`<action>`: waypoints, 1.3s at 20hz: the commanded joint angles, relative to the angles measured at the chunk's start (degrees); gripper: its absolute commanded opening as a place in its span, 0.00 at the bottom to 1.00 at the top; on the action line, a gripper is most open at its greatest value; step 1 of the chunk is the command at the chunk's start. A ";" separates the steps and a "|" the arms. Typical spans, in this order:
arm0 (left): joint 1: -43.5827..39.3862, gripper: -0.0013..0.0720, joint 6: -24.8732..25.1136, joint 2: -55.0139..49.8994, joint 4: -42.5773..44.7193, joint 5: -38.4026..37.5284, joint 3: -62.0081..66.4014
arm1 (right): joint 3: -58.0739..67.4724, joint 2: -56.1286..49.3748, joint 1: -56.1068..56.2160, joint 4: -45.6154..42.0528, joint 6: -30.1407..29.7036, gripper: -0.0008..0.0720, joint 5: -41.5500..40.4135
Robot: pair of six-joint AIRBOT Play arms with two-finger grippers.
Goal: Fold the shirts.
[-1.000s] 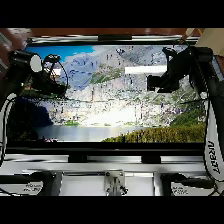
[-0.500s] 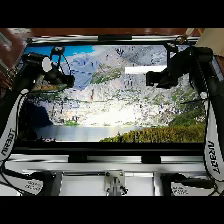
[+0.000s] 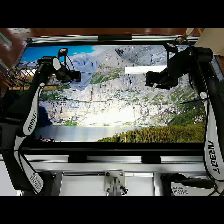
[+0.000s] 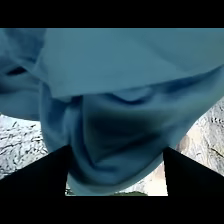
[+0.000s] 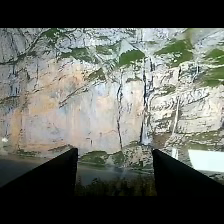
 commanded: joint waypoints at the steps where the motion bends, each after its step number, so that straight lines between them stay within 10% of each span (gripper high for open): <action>1: 0.46 0.38 -1.33 -2.51 -2.14 1.01 0.92 | -0.02 -0.04 0.07 0.02 1.44 0.81 -2.16; 2: 0.44 0.07 -1.29 -2.08 -2.16 0.90 0.96 | -0.02 -0.04 0.07 0.02 1.38 0.81 -2.10; 3: 0.42 0.06 -1.03 -1.05 -2.14 0.35 1.11 | -0.02 -0.04 0.02 -0.11 1.11 0.81 -2.03; 15: -14.53 0.06 0.04 49.03 4.76 2.08 -4.39 | 17.66 13.60 -0.22 -11.15 -4.94 0.81 -9.03; 24: -37.66 0.07 -13.14 45.35 3.98 4.98 -38.53 | 14.62 26.80 -0.20 -10.03 -2.78 0.81 -27.61; 25: -38.93 0.22 -14.34 44.37 3.04 5.25 -40.72 | 12.70 26.82 -0.20 -9.38 -2.43 0.81 -27.34; 26: -39.82 0.59 -14.36 43.63 2.56 5.11 -41.79 | 10.40 26.80 -0.20 -8.61 -2.38 0.81 -26.43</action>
